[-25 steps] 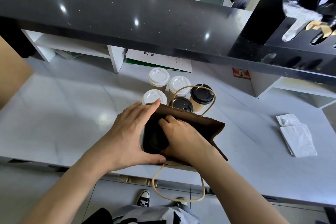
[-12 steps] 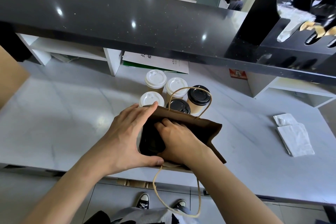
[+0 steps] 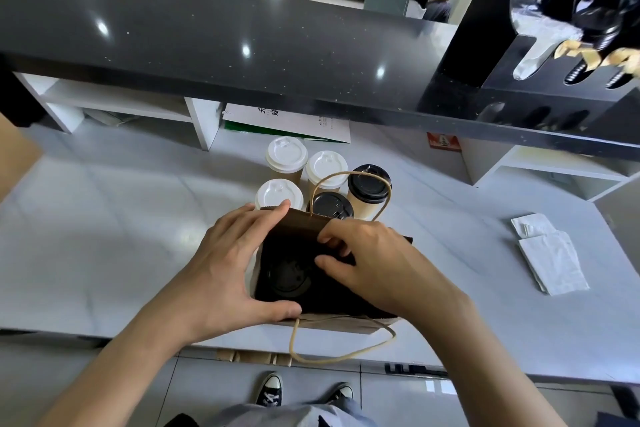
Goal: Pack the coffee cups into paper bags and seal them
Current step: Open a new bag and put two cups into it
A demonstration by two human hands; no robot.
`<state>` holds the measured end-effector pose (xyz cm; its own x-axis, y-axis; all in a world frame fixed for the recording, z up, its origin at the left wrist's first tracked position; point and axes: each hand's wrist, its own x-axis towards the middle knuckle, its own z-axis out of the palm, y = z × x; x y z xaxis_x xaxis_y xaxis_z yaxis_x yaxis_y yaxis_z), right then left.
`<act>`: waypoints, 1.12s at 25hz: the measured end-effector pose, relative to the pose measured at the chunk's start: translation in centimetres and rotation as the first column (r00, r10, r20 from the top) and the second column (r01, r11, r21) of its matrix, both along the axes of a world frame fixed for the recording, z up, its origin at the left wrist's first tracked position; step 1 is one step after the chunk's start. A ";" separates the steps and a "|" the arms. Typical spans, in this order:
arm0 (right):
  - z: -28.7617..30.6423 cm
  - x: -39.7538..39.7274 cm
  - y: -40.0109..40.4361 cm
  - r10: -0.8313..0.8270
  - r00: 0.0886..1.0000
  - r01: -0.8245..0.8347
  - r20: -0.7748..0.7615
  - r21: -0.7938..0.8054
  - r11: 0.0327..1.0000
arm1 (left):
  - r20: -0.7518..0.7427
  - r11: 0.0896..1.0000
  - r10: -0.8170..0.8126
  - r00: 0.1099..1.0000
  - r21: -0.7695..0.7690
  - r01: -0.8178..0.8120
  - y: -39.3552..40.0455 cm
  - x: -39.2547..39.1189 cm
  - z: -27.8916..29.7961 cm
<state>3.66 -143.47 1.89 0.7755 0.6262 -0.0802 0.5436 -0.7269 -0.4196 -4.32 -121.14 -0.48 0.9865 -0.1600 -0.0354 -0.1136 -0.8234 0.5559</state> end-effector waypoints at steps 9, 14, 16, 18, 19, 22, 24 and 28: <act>4.4 1.4 -3.9 -0.239 0.968 0.182 0.081 0.433 0.883 | 0.034 0.999 -0.023 0.999 -0.048 0.025 0.2 0.4 -0.6; 2.8 4.5 -5.4 -0.364 0.920 0.272 0.144 0.432 0.860 | 0.041 0.998 -0.021 0.999 -0.055 0.023 0.3 0.3 -0.8; 1.4 5.6 -5.6 -0.390 0.910 0.310 0.141 0.394 0.865 | 0.034 0.998 -0.019 0.999 -0.056 0.021 0.2 0.2 -0.7; -0.3 6.8 -5.6 -0.406 0.906 0.342 0.120 0.356 0.870 | 0.035 0.998 -0.014 0.999 -0.058 0.016 0.0 0.2 -0.6; -1.1 7.4 -5.6 -0.412 0.905 0.357 0.108 0.332 0.873 | 0.038 0.998 -0.010 0.999 -0.058 0.012 0.0 0.1 -0.5; -3.3 9.2 -5.2 -0.424 0.902 0.394 0.078 0.247 0.885 | 0.043 0.999 0.002 0.999 -0.054 0.001 -0.1 0.0 -0.6; -4.4 10.4 -4.8 -0.430 0.900 0.407 0.064 0.225 0.885 | 0.045 0.998 0.004 0.999 -0.055 -0.001 -0.1 0.0 -0.7; -6.3 12.5 -3.9 -0.423 0.905 0.416 0.039 0.125 0.901 | 0.038 0.999 0.012 0.999 -0.037 -0.010 -0.2 -0.2 -0.8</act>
<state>16.20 -147.42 -4.40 0.9695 0.2434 0.0292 0.2266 -0.8444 -0.4854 -4.48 -121.31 -1.26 0.9887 -0.1495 0.0084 -0.1265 -0.8040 0.5810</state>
